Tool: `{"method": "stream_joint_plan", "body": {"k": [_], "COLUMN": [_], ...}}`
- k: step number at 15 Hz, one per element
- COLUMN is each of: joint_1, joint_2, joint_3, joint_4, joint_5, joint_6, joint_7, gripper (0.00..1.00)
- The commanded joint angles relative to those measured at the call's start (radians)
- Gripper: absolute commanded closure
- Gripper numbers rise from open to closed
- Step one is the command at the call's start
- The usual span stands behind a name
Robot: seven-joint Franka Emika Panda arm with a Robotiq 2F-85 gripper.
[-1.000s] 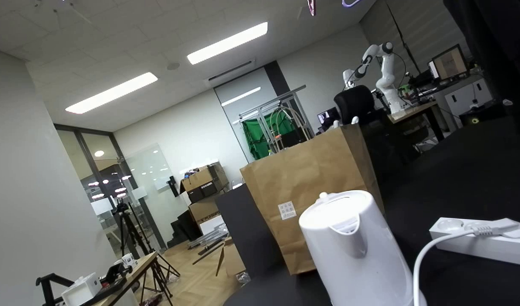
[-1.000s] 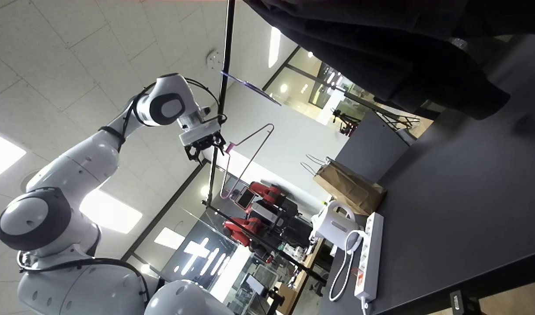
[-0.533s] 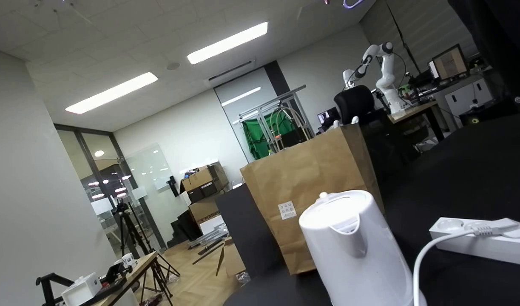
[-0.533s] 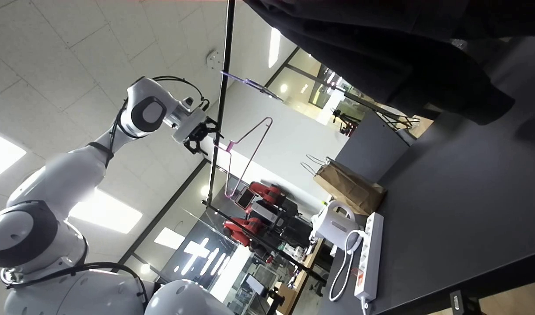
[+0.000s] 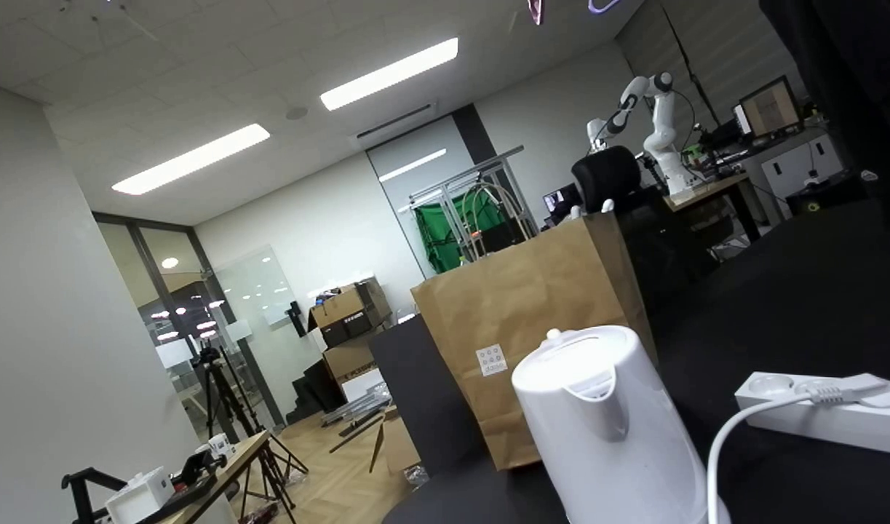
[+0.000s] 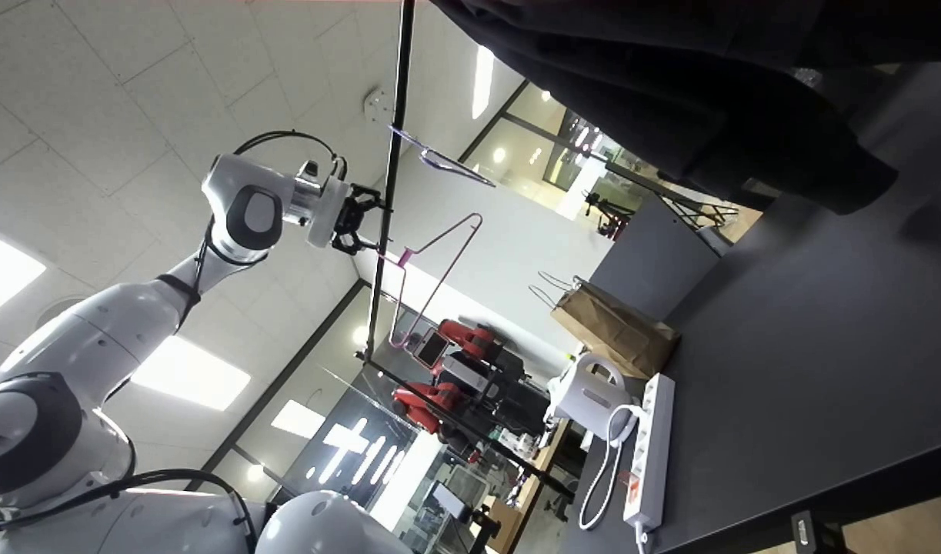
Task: Pick up the clothing hanger from the table and hang it on the metallic object
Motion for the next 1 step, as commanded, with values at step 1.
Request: {"method": "stream_joint_plan", "body": {"k": [1], "joint_1": [0.072], "joint_2": [-0.003], "joint_3": [-0.049], "joint_4": [-0.004], "joint_5": [-0.042], "joint_6": [0.019], "joint_7": [0.026], "gripper": [0.00]}}
